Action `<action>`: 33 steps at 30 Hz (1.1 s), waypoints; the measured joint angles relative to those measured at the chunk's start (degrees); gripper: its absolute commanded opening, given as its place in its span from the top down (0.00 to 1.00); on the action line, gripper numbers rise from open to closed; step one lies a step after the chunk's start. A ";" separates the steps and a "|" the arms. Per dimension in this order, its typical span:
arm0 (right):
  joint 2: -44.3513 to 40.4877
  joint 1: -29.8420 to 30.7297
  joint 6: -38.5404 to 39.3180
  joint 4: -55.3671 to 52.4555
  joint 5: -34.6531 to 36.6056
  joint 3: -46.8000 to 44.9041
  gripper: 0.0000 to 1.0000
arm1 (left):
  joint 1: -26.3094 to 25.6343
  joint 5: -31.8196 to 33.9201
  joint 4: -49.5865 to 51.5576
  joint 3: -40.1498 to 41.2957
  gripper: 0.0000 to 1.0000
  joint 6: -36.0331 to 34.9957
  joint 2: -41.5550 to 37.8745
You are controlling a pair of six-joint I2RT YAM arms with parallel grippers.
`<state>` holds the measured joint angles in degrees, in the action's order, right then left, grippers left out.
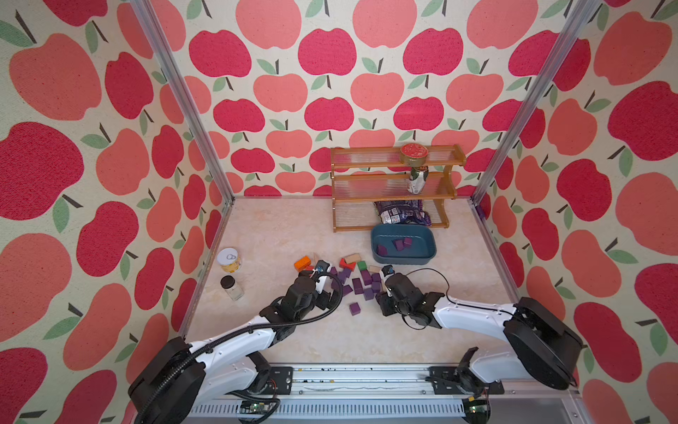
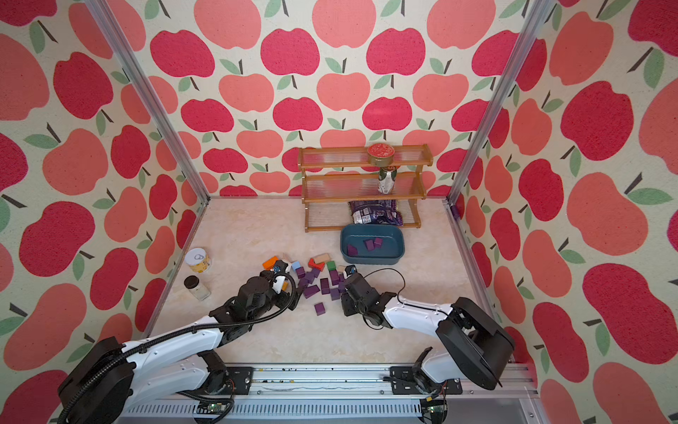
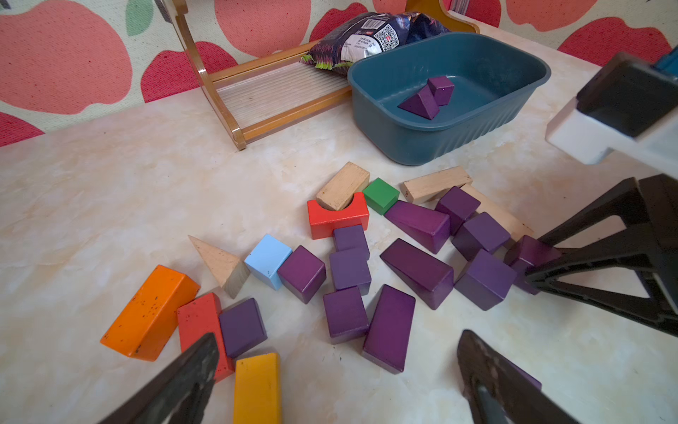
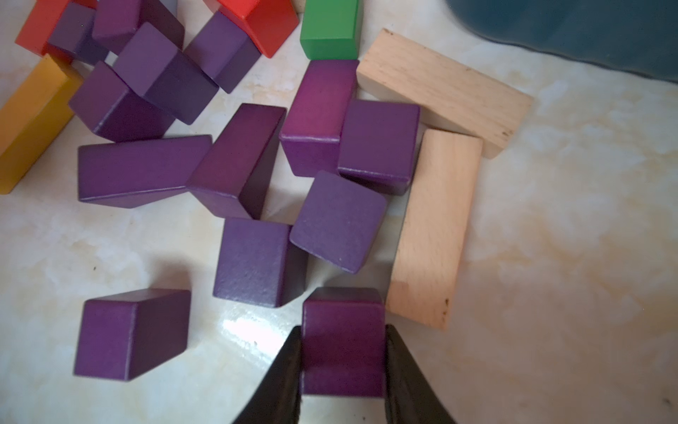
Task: Pick purple bricks into the storage bin
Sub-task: Pick up the building block from the center of the board.
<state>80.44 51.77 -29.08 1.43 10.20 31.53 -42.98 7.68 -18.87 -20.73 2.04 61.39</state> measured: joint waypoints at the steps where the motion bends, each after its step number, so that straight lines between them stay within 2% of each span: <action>1: 0.04 0.00 0.00 -0.02 0.13 0.07 0.64 | 0.00 0.02 0.00 0.00 0.01 0.00 0.00; 33: -2.47 0.00 -0.04 -3.08 4.48 0.17 0.66 | 0.00 0.02 0.22 0.00 0.01 0.02 0.00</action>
<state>77.97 51.77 -29.12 -1.65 14.68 31.70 -42.98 7.70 -18.65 -20.73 2.07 61.39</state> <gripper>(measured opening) 0.343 0.994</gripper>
